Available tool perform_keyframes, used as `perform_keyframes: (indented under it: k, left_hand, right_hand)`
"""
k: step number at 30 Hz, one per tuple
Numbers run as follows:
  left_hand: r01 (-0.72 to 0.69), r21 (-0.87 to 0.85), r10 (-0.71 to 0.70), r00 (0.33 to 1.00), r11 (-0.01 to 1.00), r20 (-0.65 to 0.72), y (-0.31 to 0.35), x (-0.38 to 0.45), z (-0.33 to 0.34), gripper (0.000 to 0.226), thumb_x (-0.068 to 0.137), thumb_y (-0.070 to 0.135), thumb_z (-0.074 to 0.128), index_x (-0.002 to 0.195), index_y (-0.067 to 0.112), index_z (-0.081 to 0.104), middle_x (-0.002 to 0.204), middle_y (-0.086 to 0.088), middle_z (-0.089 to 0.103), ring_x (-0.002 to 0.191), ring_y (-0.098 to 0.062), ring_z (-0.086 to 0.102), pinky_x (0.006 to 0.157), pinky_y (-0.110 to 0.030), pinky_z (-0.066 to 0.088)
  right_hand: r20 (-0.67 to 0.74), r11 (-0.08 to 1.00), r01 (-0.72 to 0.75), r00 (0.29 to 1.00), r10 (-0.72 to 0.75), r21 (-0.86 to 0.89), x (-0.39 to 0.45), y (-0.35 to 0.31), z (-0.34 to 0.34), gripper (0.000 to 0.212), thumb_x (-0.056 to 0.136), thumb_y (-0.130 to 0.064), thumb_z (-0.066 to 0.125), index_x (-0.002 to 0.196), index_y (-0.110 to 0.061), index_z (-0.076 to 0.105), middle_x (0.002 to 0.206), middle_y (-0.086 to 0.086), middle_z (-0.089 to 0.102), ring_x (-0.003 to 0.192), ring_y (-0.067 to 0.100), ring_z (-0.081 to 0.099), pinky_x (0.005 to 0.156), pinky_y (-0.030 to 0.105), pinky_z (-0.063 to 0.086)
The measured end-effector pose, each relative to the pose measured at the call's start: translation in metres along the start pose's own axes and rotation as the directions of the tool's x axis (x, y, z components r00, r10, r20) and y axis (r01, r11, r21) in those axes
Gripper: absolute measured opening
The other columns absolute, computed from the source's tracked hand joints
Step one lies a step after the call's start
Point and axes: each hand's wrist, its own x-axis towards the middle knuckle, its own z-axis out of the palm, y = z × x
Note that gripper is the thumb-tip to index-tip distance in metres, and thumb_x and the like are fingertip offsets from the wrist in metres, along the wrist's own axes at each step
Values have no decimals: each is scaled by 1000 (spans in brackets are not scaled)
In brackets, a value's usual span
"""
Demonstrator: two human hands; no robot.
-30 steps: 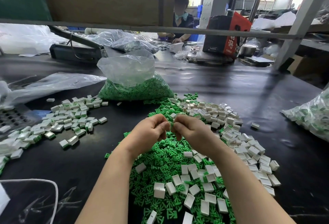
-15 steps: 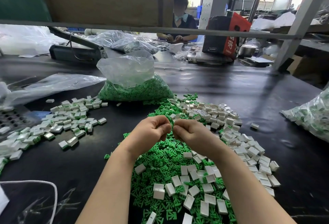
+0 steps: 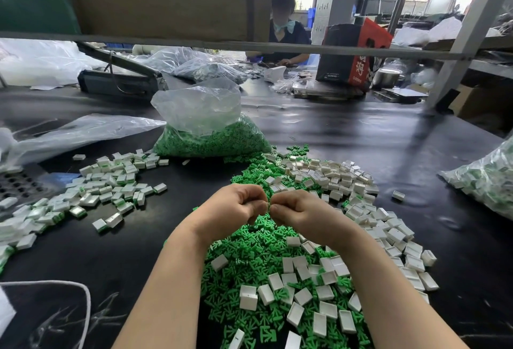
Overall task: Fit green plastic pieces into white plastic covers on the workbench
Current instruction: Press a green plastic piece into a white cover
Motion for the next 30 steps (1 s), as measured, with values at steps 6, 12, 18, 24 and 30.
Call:
perform_keyframes:
  k: [6,12,18,24,30]
  left_hand:
    - [0,10,0,1000,1000,22,1,-1,4,14,94,16,62,81,16,67,59,4,50,60,-15,43,59,-31,35]
    - [-48,-110,43,998,993,-43,3,-3,-1,12,93,12,63,84,14,71,63,4,56,62,-12,46,62,-26,39]
    - [-72,-172,48,989,982,-139,2,-4,-4,12,86,12,71,94,18,77,84,0,75,76,-5,65,71,-15,50]
    - [-133,-333,53,969,933,-240,9,-2,1,16,83,8,71,89,21,77,86,1,76,79,-6,69,73,-15,51]
    - [-115,-447,-25,955,887,-297,14,2,7,11,77,20,74,86,20,79,109,-17,64,96,-19,68,92,-30,53]
  right_hand:
    - [3,999,-4,1000,4,-35,-1,-3,1,28,98,-23,55,75,-8,58,71,14,56,62,11,44,59,35,37]
    - [-24,984,-16,1000,20,180,-2,-2,-4,28,98,-27,56,74,-14,64,63,6,49,57,17,40,55,33,32]
    - [-24,965,-47,998,55,258,0,2,0,29,98,-33,55,75,-20,68,54,-7,55,51,8,47,52,20,38]
    - [3,844,-84,995,98,529,1,3,4,51,93,-54,43,91,-9,68,64,2,61,53,9,45,50,20,33]
    - [4,557,-27,999,43,830,10,1,16,45,90,-53,49,102,-14,66,75,10,65,66,16,48,60,25,32]
